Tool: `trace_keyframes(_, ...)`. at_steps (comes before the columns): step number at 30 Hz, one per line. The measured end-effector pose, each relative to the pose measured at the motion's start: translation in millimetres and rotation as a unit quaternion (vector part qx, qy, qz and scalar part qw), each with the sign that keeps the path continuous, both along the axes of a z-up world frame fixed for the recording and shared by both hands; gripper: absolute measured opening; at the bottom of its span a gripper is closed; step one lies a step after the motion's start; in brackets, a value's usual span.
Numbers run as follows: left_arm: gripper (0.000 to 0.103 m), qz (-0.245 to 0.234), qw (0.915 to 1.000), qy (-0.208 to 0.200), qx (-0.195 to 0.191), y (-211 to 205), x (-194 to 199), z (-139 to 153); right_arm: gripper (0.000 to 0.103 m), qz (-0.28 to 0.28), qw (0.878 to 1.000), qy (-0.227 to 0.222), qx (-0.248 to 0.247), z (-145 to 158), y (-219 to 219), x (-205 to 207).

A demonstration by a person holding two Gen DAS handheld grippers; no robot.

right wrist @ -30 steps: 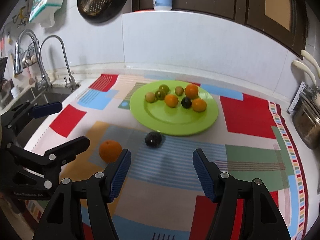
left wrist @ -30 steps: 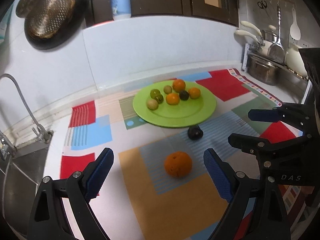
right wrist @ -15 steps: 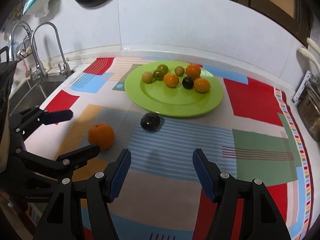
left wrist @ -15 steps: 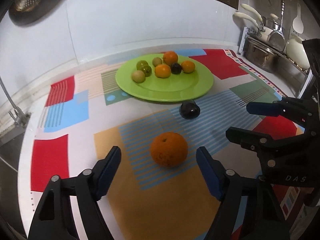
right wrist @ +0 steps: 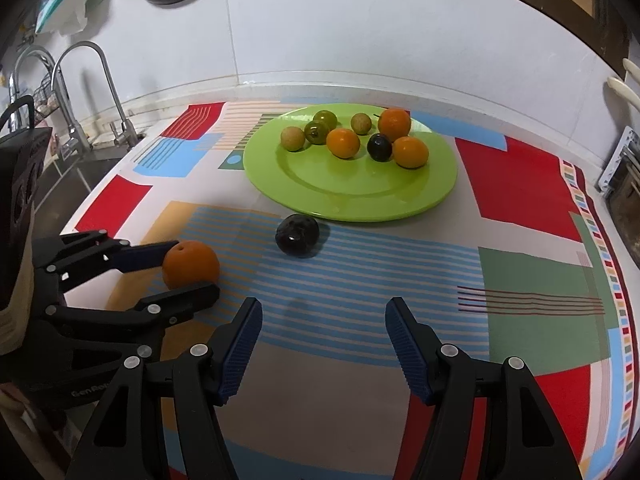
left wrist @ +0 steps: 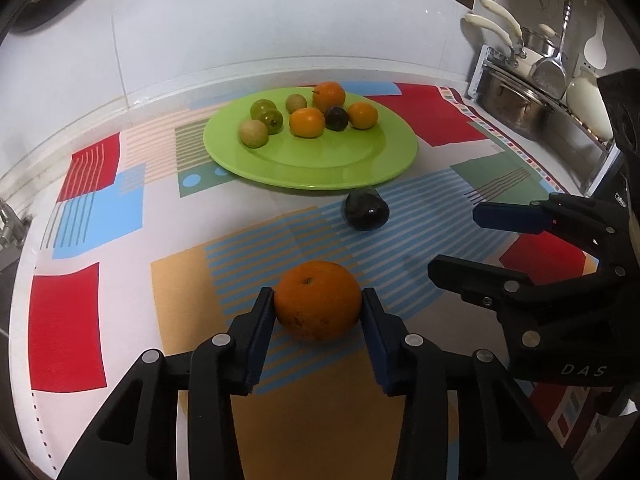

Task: Organize fruits
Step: 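Grasp the large orange with the left tool while the right tool grasps the plum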

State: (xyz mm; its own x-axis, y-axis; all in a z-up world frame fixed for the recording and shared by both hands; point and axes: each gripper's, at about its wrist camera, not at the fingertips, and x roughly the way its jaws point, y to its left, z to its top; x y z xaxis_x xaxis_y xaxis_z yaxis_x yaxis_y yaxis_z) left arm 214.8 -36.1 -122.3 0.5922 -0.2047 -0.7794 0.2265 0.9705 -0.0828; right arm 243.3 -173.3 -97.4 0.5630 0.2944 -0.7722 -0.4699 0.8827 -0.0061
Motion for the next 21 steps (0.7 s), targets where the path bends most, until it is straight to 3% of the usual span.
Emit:
trace_keyframes(10,0.042,0.039,0.9992,-0.008,0.004,14,15,16,0.065,-0.001,1.000,-0.002,0.019,4,11,18)
trace_keyframes(18,0.042,0.064,0.9977,-0.005,0.019,27,29,14,0.064,-0.001,0.999,0.025,0.037,-6,22,44)
trace_keyframes(21,0.042,0.067,0.9976,-0.004,0.020,29,32,12,0.059,-0.002,0.999,0.035,0.037,-11,27,51)
